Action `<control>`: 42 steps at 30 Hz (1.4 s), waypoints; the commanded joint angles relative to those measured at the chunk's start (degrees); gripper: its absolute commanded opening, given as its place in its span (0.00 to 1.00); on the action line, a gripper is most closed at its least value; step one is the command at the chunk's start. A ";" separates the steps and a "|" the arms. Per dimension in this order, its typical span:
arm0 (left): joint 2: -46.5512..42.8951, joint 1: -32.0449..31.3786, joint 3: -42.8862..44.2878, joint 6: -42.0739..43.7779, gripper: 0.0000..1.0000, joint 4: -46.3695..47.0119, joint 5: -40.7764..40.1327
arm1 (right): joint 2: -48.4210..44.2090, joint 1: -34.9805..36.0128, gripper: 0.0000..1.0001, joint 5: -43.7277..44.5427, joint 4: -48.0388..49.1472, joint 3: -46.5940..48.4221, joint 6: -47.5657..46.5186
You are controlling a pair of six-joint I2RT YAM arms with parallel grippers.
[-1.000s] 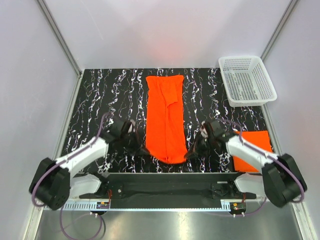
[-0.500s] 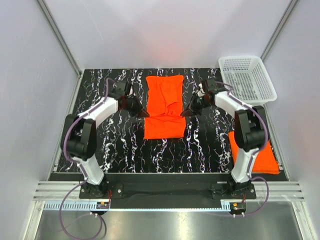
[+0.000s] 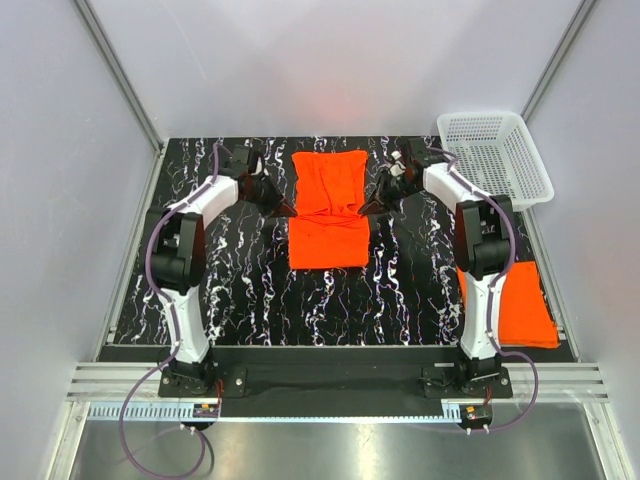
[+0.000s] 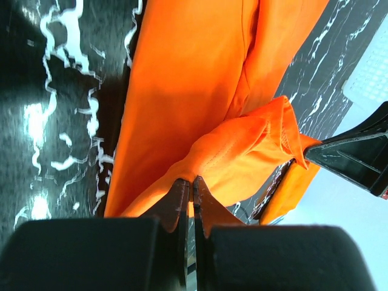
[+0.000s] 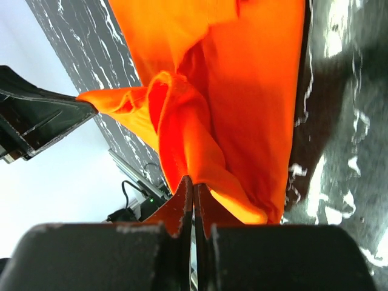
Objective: Fold and stack the t-shirts
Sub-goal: Fold the tshirt
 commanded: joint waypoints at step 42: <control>1.16 -8.78 3.78 9.73 0.31 -1.71 -4.32 | 1.56 11.19 0.17 28.63 -2.37 2.63 -5.26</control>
